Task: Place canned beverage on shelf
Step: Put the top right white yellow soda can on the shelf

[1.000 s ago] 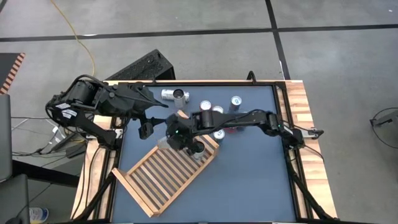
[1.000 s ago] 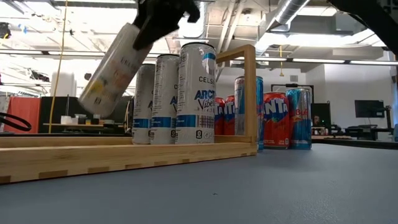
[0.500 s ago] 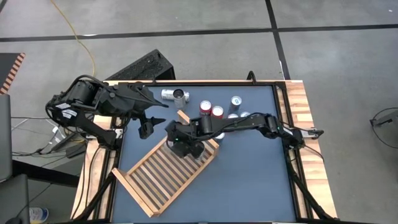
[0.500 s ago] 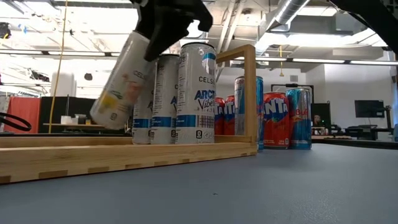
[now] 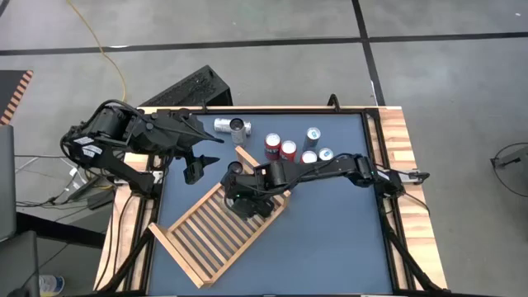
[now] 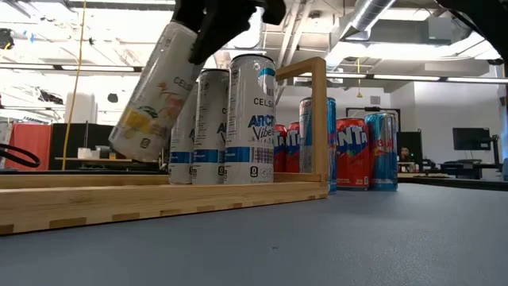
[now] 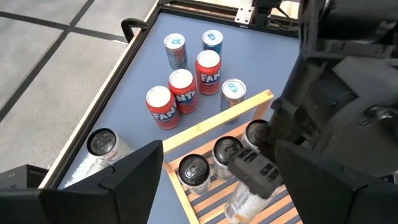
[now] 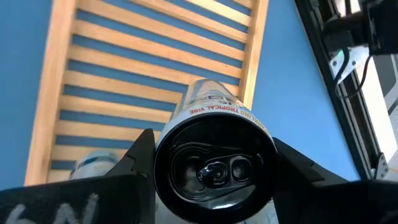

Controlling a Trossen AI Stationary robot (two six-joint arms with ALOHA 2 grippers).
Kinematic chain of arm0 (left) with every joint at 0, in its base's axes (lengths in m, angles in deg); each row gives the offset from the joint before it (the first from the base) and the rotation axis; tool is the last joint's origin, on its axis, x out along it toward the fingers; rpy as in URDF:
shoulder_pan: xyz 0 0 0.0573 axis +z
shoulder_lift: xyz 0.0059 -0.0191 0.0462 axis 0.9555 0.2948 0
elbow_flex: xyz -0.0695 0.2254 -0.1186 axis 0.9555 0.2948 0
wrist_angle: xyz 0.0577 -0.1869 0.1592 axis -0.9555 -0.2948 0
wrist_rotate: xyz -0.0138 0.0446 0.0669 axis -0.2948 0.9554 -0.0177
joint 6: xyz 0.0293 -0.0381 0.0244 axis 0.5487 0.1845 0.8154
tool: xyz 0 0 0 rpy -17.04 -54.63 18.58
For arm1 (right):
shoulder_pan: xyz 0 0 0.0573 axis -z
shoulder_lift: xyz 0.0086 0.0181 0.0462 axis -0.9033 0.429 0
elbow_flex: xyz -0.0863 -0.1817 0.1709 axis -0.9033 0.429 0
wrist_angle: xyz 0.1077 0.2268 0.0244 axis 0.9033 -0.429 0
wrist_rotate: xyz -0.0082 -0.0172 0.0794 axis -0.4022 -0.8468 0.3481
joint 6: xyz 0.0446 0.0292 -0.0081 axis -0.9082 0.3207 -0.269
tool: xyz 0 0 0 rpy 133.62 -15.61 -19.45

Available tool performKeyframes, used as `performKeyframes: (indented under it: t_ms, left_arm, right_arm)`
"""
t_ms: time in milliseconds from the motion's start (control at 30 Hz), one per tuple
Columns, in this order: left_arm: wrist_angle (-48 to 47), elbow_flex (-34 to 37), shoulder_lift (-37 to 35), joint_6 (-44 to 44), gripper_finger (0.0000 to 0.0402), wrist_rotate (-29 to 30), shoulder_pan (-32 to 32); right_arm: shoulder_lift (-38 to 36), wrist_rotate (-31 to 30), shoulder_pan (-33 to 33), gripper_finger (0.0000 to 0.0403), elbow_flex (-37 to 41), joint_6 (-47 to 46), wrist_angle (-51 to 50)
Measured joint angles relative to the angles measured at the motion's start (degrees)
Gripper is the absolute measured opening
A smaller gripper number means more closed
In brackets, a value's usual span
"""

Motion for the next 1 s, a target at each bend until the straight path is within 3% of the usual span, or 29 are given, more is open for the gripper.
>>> performKeyframes:
  t_ms: [300,500,800,1000]
  left_arm:
    - [-0.4,0.0,0.1,0.3,0.0298,-0.1,0.0]
    - [-0.4,0.0,0.1,2.1,0.0298,-0.1,0.0]
    - [-0.6,0.0,0.1,2.6,0.0298,-0.5,0.0]
    - [-1.2,0.0,0.3,2.6,0.0298,-0.5,0.0]
  right_arm:
    - [-0.6,-1.1,-3.5,0.0184,0.0,-0.5,-7.9]
    - [-0.6,-1.2,-5.2,0.0184,0.0,-1.3,-7.1]
    - [-0.6,4.3,-5.5,0.0184,0.0,-5.0,-9.3]
    - [0.0,4.6,-5.5,0.0184,0.0,-6.9,-10.6]
